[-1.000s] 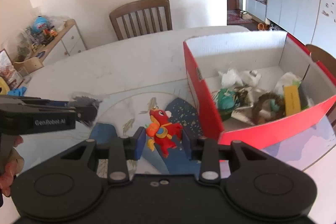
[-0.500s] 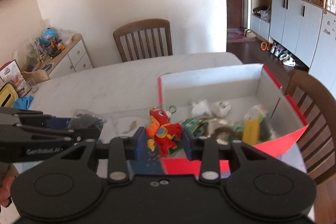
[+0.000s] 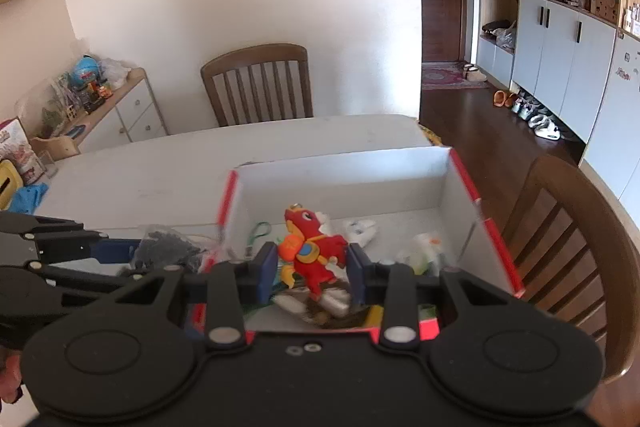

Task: Organize objects
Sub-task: 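Carry the grey bag and dragon plush with both tools over the red box, then lower the bag and plush into the box and open both tools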

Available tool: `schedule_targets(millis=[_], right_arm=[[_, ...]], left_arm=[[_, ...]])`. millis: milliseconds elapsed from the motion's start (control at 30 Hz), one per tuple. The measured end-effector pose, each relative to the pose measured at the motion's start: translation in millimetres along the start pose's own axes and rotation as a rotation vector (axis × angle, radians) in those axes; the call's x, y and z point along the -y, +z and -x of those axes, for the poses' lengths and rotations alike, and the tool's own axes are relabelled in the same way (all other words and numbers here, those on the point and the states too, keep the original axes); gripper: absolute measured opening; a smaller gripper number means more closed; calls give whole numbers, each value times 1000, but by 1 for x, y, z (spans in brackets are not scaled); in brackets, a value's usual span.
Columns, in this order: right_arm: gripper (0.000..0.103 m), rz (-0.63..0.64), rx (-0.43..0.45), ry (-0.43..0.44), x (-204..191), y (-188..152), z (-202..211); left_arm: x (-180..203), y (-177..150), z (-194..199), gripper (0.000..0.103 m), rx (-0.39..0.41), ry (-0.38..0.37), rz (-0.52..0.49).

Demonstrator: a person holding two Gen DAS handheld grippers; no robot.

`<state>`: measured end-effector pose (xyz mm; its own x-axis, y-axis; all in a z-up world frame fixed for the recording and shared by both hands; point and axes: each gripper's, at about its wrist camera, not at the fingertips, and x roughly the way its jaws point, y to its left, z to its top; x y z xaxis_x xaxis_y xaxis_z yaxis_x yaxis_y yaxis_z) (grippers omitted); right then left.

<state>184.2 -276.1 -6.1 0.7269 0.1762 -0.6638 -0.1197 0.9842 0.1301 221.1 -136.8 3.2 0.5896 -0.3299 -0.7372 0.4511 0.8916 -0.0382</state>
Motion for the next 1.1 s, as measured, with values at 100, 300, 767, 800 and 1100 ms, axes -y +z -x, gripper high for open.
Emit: schedule_targets(millis=[100,300,767,800,1100], right_arm=[[36,-4,-13,1,17,2,-9],[36,13,-44,17,36,6,-34],[36,74,-169,1,52,1,-98],[36,76,-176,-4,53,-1,-101],[36,84,-270,-10,64,-6,-125]], left_arm=[[12,6,-16,40,-14,-1,-7],[24,15,-50,40,-48,17,-12],[31,20,-118,40,-150,74,2],[31,20,-122,40,-159,74,6],[28,21,-142,40,-201,69,24]])
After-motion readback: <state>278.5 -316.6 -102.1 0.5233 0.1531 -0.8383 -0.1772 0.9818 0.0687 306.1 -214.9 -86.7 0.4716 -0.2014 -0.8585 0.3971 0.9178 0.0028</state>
